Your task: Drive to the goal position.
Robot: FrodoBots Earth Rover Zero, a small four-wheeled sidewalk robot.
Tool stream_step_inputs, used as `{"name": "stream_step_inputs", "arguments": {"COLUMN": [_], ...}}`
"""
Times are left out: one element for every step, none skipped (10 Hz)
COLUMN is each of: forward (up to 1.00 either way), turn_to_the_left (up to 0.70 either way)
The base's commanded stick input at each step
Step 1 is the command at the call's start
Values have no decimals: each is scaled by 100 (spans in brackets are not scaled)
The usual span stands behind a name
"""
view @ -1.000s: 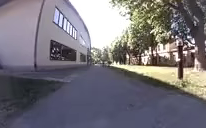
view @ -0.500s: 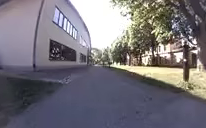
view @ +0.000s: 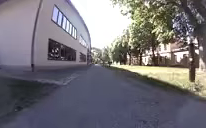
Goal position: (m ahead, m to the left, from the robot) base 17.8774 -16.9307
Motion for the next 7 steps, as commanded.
{"name": "stream_step_inputs", "arguments": {"forward": [45,45,45,45,45,45,45], "turn_to_the_left": [0,0,0,0,0,0,0]}}
